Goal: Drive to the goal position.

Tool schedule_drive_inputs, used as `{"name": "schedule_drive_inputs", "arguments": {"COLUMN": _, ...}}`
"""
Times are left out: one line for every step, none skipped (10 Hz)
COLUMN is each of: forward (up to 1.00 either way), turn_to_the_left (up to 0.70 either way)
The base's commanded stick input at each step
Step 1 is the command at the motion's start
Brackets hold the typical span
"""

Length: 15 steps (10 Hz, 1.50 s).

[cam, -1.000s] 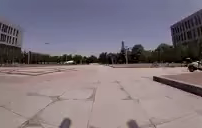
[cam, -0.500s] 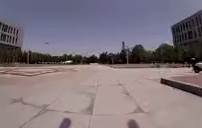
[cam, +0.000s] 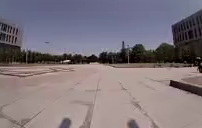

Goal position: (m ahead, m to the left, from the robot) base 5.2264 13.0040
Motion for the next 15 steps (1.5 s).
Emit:
{"name": "schedule_drive_inputs", "arguments": {"forward": 1.00, "turn_to_the_left": 0.00}}
{"name": "schedule_drive_inputs", "arguments": {"forward": 1.00, "turn_to_the_left": 0.00}}
{"name": "schedule_drive_inputs", "arguments": {"forward": 1.00, "turn_to_the_left": 0.00}}
{"name": "schedule_drive_inputs", "arguments": {"forward": 1.00, "turn_to_the_left": 0.00}}
{"name": "schedule_drive_inputs", "arguments": {"forward": 1.00, "turn_to_the_left": 0.00}}
{"name": "schedule_drive_inputs", "arguments": {"forward": 1.00, "turn_to_the_left": 0.04}}
{"name": "schedule_drive_inputs", "arguments": {"forward": 1.00, "turn_to_the_left": 0.17}}
{"name": "schedule_drive_inputs", "arguments": {"forward": 1.00, "turn_to_the_left": 0.35}}
{"name": "schedule_drive_inputs", "arguments": {"forward": 1.00, "turn_to_the_left": 0.00}}
{"name": "schedule_drive_inputs", "arguments": {"forward": 1.00, "turn_to_the_left": 0.00}}
{"name": "schedule_drive_inputs", "arguments": {"forward": 1.00, "turn_to_the_left": 0.00}}
{"name": "schedule_drive_inputs", "arguments": {"forward": 1.00, "turn_to_the_left": 0.00}}
{"name": "schedule_drive_inputs", "arguments": {"forward": 1.00, "turn_to_the_left": 0.00}}
{"name": "schedule_drive_inputs", "arguments": {"forward": 1.00, "turn_to_the_left": 0.00}}
{"name": "schedule_drive_inputs", "arguments": {"forward": 1.00, "turn_to_the_left": 0.00}}
